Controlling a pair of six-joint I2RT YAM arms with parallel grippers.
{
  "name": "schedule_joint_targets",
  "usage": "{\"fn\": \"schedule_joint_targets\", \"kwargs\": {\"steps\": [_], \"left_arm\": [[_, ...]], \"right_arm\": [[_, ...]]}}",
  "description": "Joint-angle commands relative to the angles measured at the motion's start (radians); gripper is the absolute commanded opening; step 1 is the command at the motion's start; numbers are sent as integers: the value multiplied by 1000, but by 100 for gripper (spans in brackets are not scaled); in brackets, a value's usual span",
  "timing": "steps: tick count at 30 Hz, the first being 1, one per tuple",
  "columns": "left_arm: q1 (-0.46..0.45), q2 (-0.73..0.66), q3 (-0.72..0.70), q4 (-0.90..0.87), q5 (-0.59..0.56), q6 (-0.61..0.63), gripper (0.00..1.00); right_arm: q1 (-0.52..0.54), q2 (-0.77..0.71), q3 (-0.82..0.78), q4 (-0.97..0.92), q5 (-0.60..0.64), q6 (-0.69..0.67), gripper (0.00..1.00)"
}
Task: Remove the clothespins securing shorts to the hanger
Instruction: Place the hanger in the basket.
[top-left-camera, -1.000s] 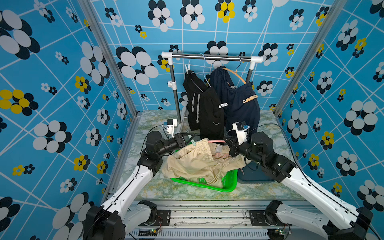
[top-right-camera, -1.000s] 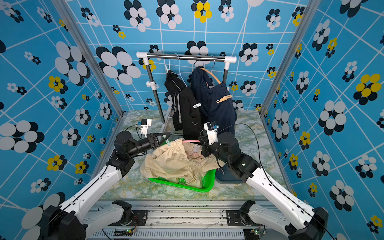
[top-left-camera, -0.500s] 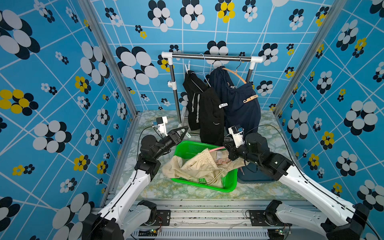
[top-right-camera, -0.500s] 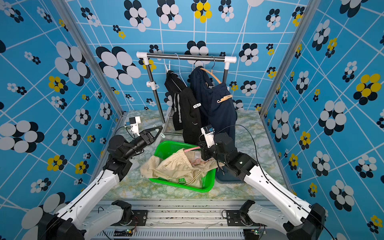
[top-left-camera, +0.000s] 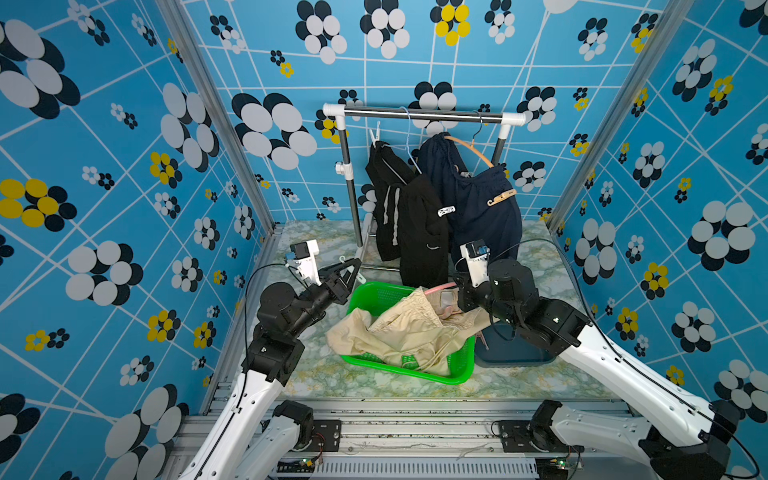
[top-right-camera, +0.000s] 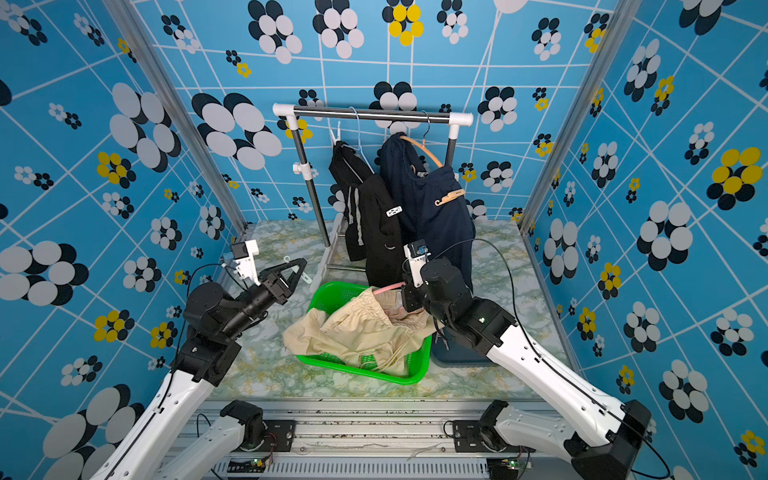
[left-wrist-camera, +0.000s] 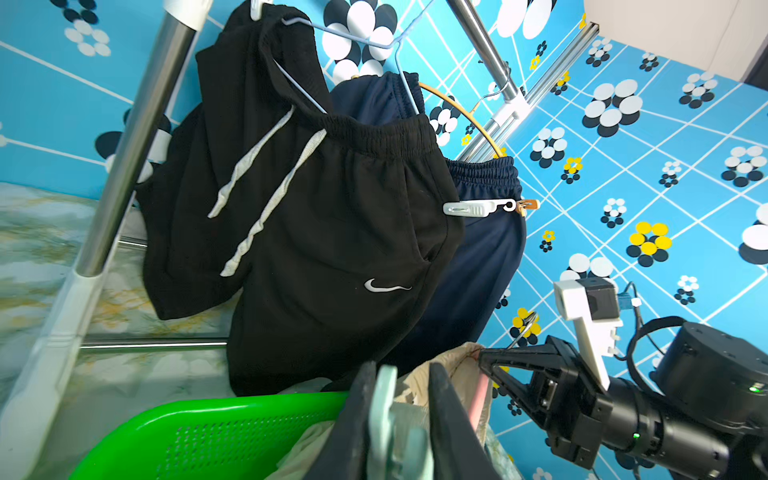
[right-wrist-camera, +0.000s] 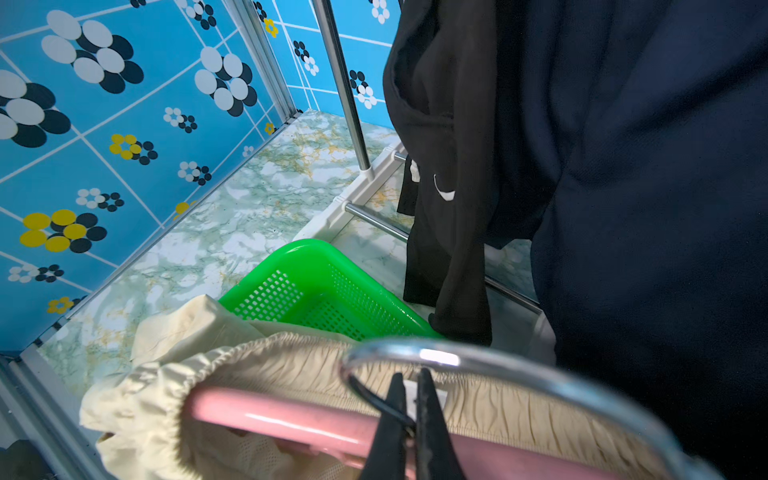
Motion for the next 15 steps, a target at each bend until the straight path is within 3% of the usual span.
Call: {"fn": "schedule_joint_targets", "kwargs": {"steps": [1, 8, 15], "left_arm": [[11, -28, 41, -101, -56, 104, 0], [15, -34, 52, -129, -69, 128, 0], [15, -24, 56, -123, -69, 131, 0]], "right_arm": [[35, 25, 86, -39, 172, -72, 0], [51, 22, 158, -82, 306, -137, 0], [51, 27, 129, -51, 236, -99, 0]]}}
